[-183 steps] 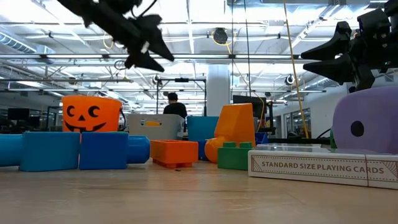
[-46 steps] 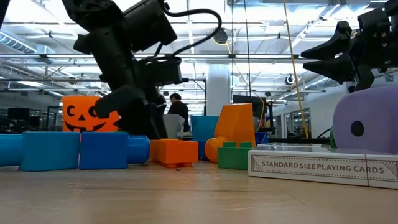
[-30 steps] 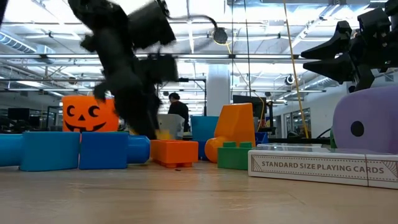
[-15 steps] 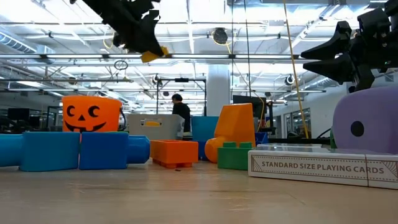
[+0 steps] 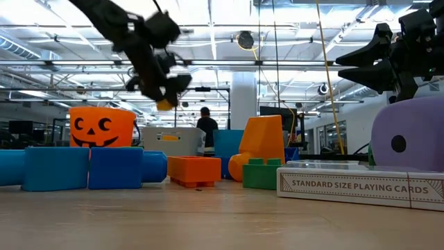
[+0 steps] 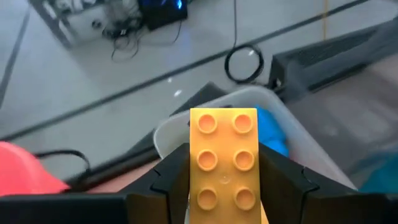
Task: Pick & Place Toys
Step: Put the small yellow gamepiece into the white bin
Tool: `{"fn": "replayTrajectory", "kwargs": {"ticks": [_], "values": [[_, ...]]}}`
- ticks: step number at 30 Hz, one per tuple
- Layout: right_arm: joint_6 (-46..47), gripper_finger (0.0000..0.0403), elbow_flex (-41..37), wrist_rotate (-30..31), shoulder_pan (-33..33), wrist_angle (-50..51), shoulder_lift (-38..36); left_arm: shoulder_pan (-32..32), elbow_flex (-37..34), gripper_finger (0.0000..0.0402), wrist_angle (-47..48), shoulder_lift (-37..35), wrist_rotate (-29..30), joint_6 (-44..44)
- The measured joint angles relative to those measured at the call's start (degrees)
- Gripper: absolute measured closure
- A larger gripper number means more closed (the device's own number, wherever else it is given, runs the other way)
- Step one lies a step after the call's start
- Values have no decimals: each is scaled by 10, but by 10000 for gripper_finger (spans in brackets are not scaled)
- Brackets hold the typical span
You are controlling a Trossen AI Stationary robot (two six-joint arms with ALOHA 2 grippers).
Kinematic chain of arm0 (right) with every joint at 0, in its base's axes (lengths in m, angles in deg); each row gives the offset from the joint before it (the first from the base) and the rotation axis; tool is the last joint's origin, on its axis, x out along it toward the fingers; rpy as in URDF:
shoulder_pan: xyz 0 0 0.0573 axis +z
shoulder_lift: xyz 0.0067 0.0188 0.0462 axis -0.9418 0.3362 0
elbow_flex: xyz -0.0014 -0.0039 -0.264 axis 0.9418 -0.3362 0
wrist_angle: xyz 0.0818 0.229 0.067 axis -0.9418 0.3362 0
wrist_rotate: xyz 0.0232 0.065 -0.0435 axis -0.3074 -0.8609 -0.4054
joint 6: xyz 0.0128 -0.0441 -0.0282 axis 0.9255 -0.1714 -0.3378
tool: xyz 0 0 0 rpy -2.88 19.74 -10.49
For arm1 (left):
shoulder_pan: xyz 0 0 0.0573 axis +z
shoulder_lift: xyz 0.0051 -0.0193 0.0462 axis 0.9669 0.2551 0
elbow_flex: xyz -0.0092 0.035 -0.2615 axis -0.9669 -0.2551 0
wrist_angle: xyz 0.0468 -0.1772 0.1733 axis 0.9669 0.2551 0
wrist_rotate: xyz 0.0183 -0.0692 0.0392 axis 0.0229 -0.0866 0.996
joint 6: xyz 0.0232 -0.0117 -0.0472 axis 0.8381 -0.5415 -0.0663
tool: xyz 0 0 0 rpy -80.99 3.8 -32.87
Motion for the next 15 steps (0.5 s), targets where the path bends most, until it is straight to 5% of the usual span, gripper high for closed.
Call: {"fn": "replayTrajectory", "kwargs": {"ticks": [6, 15], "values": [[0, 234, 0, 0, 0, 0, 0, 29, 0, 252, -90, 90, -122, -38], [0, 234, 0, 0, 0, 0, 0, 18, 0, 242, -141, 161, -146, -68]]}}
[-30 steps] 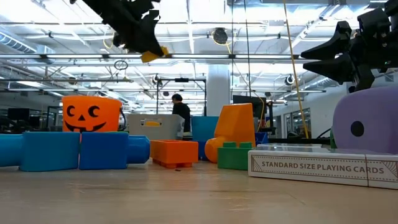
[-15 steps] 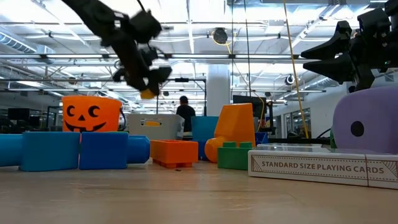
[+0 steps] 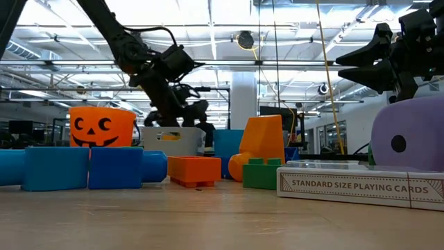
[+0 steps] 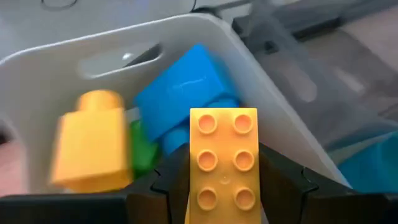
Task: Pick & Place Toys
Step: Put the small yellow gamepiece into the white bin, then put the blue 1 stud gamepiece into the white bin
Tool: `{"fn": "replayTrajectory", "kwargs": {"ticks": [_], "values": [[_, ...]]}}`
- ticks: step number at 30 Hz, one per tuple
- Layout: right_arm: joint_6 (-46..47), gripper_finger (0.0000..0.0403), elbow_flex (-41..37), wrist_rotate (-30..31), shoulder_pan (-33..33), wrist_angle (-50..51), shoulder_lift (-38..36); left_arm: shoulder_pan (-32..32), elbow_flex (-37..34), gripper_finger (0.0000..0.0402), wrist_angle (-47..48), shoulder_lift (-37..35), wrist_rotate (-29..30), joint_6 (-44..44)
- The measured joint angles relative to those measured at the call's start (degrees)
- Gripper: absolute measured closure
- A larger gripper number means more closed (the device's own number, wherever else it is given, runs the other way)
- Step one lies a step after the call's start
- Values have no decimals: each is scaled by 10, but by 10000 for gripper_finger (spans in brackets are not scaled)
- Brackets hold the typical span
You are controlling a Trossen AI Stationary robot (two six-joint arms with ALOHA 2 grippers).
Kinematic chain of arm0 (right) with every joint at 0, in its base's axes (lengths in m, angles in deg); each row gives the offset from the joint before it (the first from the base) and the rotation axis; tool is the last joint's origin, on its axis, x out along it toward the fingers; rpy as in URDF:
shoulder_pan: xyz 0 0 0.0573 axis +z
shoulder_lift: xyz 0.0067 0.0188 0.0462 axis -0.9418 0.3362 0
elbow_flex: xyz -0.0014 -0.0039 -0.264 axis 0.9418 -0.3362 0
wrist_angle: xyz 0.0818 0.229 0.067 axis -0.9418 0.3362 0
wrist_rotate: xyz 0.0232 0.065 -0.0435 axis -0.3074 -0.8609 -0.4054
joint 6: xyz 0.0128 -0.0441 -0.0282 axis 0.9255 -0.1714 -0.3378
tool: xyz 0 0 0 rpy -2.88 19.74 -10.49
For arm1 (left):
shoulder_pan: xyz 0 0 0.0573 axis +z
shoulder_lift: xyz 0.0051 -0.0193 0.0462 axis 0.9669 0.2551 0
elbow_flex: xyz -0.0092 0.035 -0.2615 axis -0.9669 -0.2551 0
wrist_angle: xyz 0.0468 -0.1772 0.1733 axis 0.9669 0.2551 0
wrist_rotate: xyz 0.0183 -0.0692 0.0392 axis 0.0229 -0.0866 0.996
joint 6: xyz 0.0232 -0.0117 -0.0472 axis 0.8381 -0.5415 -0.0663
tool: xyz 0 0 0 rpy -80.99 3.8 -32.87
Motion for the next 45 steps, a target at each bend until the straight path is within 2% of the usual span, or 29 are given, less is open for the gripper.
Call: {"fn": "replayTrajectory", "kwargs": {"ticks": [6, 14, 18, 24, 30, 33, 38, 45], "values": [[0, 234, 0, 0, 0, 0, 0, -13, 0, 229, -6, 12, -7, 6], [0, 234, 0, 0, 0, 0, 0, -20, 0, 168, 2, -4, -15, 27], [0, 234, 0, 0, 0, 0, 0, -24, 0, 142, 15, -37, -18, 66], [0, 234, 0, -1, 0, 0, 0, -30, 6, 125, 42, -124, -15, 133], [0, 234, 0, 0, 0, 0, 0, -59, 6, 124, 128, -245, -17, 126], [0, 234, 0, 0, 0, 0, 0, -92, 1, 123, 162, -296, -16, 138], [0, 234, 0, 0, 0, 0, 0, -180, -40, 123, 140, -358, -10, 165], [0, 234, 0, 0, 0, 0, 0, -260, -162, 123, 99, -454, 114, 150]]}}
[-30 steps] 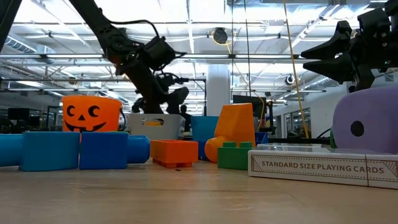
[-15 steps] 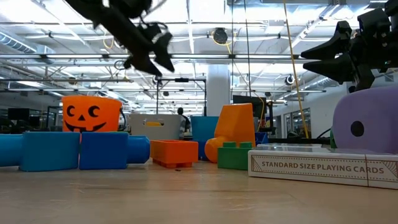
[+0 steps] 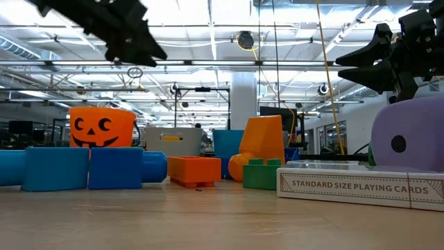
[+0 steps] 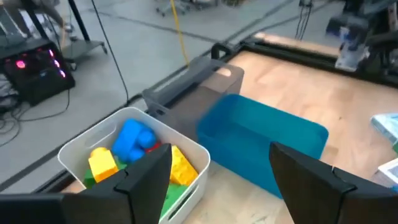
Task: Pick & Place Toys
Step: Put the blue 1 stud gamepiece into the white bin
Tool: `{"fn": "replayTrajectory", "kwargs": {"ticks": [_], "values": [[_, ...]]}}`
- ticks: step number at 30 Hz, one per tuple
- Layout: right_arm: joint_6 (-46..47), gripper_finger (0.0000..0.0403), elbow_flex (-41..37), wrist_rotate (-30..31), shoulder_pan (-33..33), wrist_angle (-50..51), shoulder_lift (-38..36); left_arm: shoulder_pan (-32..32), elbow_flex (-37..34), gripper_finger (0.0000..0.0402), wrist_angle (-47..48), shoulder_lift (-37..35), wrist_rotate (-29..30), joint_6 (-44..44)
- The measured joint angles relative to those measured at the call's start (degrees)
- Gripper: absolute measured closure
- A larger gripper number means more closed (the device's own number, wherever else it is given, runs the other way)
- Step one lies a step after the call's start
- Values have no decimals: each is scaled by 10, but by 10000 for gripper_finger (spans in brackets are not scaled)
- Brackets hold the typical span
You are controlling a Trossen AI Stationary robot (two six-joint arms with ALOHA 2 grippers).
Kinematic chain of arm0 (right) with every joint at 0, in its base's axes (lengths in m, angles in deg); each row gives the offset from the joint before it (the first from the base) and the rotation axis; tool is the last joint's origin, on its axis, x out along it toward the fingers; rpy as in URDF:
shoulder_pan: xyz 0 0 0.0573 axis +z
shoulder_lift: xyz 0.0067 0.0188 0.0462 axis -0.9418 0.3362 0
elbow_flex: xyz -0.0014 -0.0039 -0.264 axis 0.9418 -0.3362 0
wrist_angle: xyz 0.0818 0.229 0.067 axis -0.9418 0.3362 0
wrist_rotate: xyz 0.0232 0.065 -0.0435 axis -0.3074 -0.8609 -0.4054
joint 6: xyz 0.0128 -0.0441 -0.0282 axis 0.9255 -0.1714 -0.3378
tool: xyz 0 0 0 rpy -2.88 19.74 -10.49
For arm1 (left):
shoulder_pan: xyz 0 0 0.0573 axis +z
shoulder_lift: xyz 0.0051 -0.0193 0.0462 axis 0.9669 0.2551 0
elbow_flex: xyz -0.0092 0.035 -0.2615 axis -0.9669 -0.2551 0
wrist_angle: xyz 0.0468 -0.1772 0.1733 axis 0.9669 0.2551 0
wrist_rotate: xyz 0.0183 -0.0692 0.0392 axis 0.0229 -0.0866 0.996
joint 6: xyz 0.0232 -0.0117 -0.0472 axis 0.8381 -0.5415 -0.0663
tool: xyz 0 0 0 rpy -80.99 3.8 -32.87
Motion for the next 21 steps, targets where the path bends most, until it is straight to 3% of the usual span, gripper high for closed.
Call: {"fn": "replayTrajectory", "kwargs": {"ticks": [5, 10, 21], "values": [[0, 234, 0, 0, 0, 0, 0, -14, -108, 123, -128, -52, 2, 6], [0, 234, 0, 0, 0, -17, 0, 1, -160, 123, -227, -60, 0, 38], [-10, 234, 0, 0, 0, -49, 0, 32, -164, 123, -218, -59, 0, 5]]}}
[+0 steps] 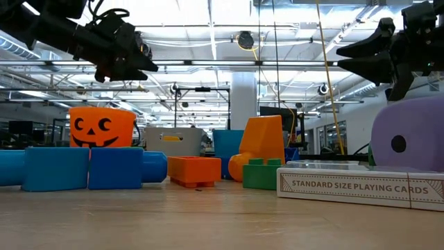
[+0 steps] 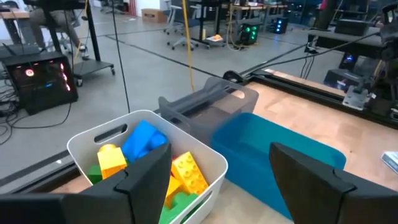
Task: Pick & Place Toys
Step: Put the blue 1 stud gamepiece into the white bin
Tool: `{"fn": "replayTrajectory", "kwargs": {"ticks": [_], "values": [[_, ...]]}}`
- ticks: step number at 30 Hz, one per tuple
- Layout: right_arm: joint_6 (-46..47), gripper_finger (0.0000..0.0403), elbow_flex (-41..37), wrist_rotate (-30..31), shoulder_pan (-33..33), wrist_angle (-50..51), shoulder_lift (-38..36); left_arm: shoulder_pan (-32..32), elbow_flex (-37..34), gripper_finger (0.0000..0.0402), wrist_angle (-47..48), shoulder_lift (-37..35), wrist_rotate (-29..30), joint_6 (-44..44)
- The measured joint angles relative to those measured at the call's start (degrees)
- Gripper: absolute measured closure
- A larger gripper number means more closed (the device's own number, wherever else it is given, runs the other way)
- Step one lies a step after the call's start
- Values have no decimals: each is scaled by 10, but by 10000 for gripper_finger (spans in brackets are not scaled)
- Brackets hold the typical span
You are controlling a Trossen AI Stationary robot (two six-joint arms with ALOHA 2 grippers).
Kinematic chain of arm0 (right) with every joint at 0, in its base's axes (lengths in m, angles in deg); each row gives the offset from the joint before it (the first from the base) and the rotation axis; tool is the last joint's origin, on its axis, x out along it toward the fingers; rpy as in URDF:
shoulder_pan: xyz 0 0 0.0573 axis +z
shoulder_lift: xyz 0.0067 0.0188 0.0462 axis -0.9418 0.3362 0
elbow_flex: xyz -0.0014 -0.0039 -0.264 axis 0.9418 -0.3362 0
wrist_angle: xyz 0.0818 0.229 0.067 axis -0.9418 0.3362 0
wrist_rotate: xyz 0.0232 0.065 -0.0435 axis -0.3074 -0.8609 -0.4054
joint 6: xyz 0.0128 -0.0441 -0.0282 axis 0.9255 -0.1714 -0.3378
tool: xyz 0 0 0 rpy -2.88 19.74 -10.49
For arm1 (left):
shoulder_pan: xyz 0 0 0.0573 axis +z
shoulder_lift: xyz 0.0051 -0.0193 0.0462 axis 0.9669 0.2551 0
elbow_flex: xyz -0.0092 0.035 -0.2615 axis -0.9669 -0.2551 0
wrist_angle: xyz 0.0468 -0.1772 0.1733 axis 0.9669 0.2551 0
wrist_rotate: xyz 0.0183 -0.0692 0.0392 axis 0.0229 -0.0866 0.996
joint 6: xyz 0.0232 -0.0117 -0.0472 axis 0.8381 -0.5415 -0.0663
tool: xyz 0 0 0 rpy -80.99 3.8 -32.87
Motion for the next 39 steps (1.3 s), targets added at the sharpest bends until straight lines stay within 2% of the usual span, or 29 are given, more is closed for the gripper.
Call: {"fn": "replayTrajectory", "kwargs": {"ticks": [16, 22, 25, 31, 39], "values": [[-6, 234, 0, -3, 0, -12, 0, 0, 0, 123, -22, 0, -1, -6], [-87, 234, 0, -62, 0, 5, 1, 0, 0, 123, -22, 1, -9, -21], [-96, 234, 0, -58, 0, 40, 1, 0, 0, 123, -22, 1, -26, -30], [-90, 234, 0, -30, 0, 45, 1, 0, 0, 123, -21, 1, -66, -52], [-139, 234, 0, -29, 0, 52, 1, -7, 0, 123, -12, 1, -67, -53]]}}
